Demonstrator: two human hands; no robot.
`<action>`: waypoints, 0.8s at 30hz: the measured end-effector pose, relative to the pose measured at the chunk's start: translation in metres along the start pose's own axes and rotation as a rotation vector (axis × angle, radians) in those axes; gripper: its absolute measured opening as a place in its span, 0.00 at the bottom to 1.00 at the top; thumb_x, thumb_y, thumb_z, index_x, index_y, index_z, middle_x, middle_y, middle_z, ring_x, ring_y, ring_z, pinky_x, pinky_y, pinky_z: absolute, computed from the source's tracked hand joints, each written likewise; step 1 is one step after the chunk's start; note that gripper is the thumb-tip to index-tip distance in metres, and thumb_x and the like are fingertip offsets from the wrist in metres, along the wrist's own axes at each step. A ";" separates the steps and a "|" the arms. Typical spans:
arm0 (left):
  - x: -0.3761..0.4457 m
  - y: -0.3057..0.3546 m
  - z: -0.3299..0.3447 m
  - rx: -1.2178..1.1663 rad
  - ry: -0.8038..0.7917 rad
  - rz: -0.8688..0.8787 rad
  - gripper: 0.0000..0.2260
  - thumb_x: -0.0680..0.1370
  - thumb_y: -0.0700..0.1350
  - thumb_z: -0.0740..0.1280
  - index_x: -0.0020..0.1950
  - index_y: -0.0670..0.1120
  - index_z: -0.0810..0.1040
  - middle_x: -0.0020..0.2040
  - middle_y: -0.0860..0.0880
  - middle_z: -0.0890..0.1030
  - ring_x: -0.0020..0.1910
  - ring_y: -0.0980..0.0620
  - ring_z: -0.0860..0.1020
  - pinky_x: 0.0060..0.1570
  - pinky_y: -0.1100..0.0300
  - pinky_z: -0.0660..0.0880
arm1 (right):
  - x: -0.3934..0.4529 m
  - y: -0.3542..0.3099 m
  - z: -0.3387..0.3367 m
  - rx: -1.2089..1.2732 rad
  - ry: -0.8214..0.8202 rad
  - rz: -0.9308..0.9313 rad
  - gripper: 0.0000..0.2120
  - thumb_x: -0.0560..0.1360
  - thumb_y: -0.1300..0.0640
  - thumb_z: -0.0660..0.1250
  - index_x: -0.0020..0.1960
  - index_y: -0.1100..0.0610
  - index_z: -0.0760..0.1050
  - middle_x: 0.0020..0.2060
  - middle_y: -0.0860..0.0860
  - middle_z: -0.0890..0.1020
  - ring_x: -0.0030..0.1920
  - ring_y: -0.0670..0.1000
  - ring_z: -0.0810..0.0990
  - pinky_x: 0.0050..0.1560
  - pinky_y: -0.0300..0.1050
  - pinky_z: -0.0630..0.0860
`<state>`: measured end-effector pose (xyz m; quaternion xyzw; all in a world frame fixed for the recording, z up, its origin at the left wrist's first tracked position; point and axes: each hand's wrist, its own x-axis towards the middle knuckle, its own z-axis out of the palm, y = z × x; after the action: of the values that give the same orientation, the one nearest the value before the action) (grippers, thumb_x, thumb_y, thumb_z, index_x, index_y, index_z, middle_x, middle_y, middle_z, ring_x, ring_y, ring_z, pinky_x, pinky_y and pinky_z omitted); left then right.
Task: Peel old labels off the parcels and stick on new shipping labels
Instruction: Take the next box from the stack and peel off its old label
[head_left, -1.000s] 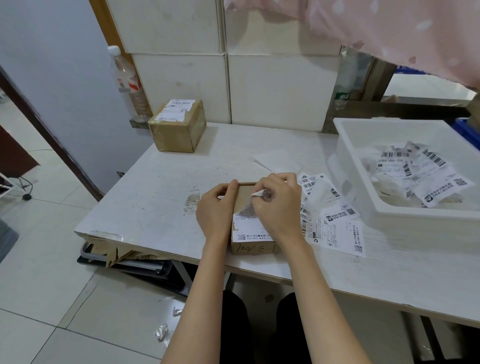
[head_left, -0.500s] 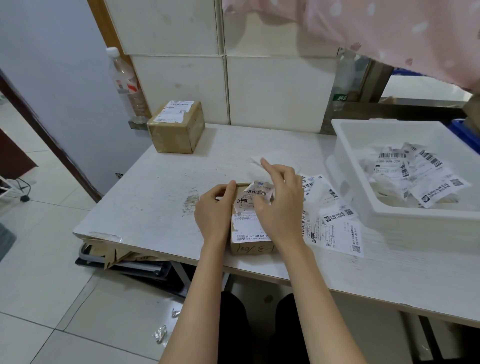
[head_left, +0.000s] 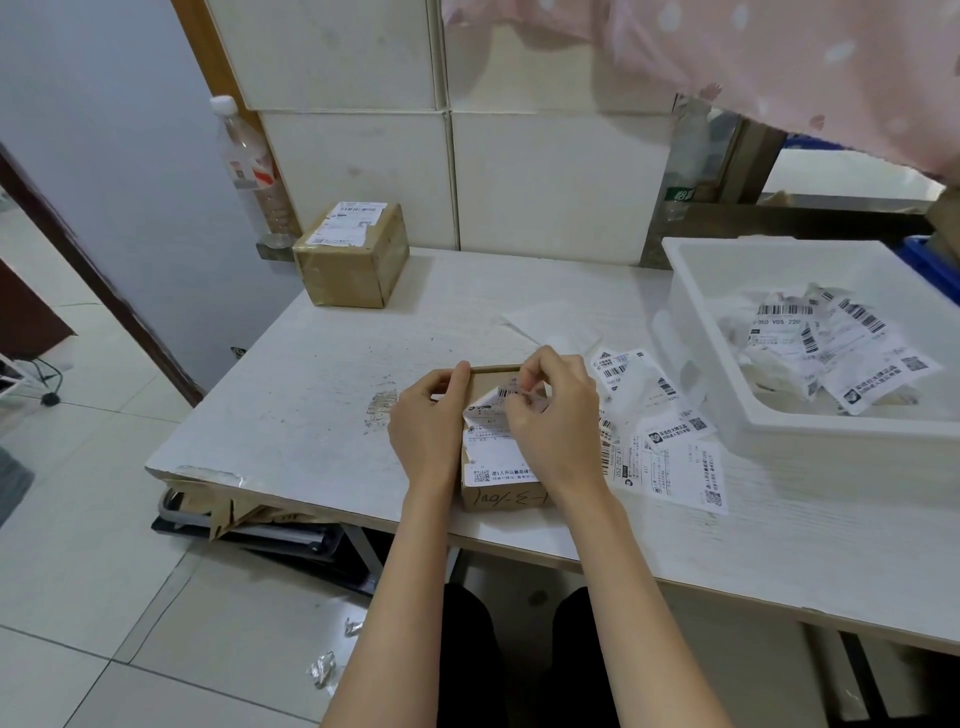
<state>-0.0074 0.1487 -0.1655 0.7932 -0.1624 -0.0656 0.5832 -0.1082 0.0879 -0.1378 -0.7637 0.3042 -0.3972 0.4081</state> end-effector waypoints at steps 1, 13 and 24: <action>0.000 0.000 0.000 0.002 -0.001 0.000 0.12 0.78 0.58 0.65 0.44 0.53 0.85 0.40 0.56 0.84 0.39 0.59 0.80 0.36 0.62 0.68 | 0.000 0.000 0.000 0.009 0.017 -0.005 0.13 0.67 0.62 0.65 0.41 0.44 0.68 0.43 0.49 0.73 0.49 0.50 0.71 0.51 0.45 0.73; 0.001 -0.001 0.000 -0.011 0.000 0.001 0.12 0.78 0.57 0.66 0.43 0.52 0.85 0.38 0.56 0.84 0.38 0.58 0.80 0.36 0.62 0.69 | 0.003 0.005 0.002 -0.381 -0.006 0.062 0.13 0.65 0.49 0.63 0.43 0.56 0.79 0.54 0.46 0.73 0.58 0.50 0.66 0.55 0.39 0.61; 0.000 0.000 0.000 0.003 0.005 0.003 0.12 0.78 0.57 0.66 0.43 0.53 0.84 0.39 0.56 0.84 0.36 0.60 0.78 0.35 0.63 0.67 | -0.002 -0.002 -0.001 -0.209 0.042 0.056 0.12 0.68 0.64 0.67 0.50 0.55 0.73 0.40 0.44 0.72 0.51 0.50 0.67 0.54 0.45 0.65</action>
<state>-0.0074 0.1488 -0.1650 0.7940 -0.1624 -0.0626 0.5825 -0.1101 0.0901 -0.1358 -0.7848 0.3735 -0.3677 0.3307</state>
